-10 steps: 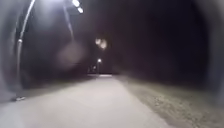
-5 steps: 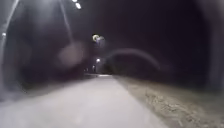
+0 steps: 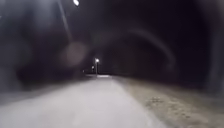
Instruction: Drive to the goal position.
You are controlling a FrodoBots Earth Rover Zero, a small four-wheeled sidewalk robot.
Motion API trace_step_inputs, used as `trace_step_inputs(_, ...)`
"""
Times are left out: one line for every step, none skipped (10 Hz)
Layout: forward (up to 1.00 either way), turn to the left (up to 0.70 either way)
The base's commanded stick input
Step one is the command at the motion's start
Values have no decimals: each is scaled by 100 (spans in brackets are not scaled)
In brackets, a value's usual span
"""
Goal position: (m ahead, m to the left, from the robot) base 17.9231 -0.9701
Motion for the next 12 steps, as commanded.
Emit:
trace_step_inputs(100, 27)
trace_step_inputs(100, 27)
trace_step_inputs(100, 27)
trace_step_inputs(100, 27)
trace_step_inputs(100, 16)
trace_step_inputs(100, 0)
trace_step_inputs(100, 0)
trace_step_inputs(100, 0)
trace_step_inputs(100, 0)
trace_step_inputs(100, 0)
trace_step_inputs(100, 0)
trace_step_inputs(100, 0)
